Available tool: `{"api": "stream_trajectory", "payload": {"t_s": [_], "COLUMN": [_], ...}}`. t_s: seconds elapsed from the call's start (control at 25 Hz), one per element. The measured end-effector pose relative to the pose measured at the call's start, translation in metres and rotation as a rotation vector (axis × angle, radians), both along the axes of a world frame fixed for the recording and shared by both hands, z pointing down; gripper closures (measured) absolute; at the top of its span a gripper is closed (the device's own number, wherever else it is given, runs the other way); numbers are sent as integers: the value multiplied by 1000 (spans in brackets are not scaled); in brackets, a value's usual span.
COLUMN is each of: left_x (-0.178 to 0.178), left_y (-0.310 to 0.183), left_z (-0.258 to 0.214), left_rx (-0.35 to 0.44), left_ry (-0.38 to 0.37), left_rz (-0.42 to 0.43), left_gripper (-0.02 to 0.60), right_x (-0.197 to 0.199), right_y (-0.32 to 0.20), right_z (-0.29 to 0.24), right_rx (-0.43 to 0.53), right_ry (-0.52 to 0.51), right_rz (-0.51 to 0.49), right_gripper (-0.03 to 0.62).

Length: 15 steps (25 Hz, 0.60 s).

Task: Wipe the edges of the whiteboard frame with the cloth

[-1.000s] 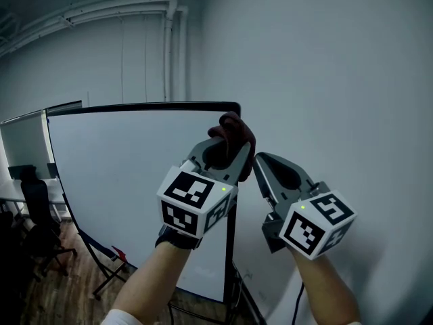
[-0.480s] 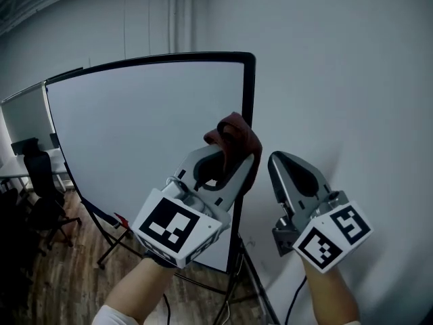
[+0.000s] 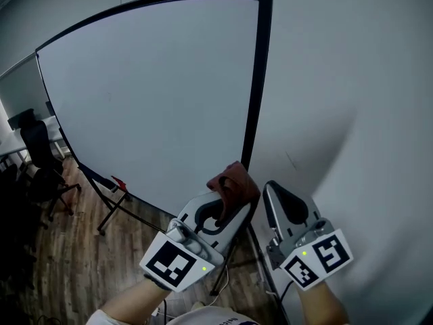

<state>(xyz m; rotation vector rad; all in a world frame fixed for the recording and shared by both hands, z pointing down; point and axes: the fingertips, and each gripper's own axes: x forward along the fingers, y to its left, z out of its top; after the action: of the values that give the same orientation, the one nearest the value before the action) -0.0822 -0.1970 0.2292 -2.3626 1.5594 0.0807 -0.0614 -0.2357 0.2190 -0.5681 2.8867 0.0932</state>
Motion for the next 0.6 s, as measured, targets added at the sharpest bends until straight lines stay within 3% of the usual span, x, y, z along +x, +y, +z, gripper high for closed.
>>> {"api": "stream_trajectory", "payload": {"t_s": [0.16,0.4,0.6], "left_x": [-2,-13,-11], "left_y": [13,31,40], "left_z": [43,102,133], "left_rx": [-57,-154,-183], "left_ry": [38,155,151], "left_rz": [-3,-54,-57], "left_gripper": [509,509,509], "right_x": [1,-2,3], "right_y": [7,20,26], "right_z": [40,92,132], "right_rx": [-39,-118,-170], "right_ry": [40,84,125], "right_rz": [16,19,41], "right_gripper": [591,592,592]}}
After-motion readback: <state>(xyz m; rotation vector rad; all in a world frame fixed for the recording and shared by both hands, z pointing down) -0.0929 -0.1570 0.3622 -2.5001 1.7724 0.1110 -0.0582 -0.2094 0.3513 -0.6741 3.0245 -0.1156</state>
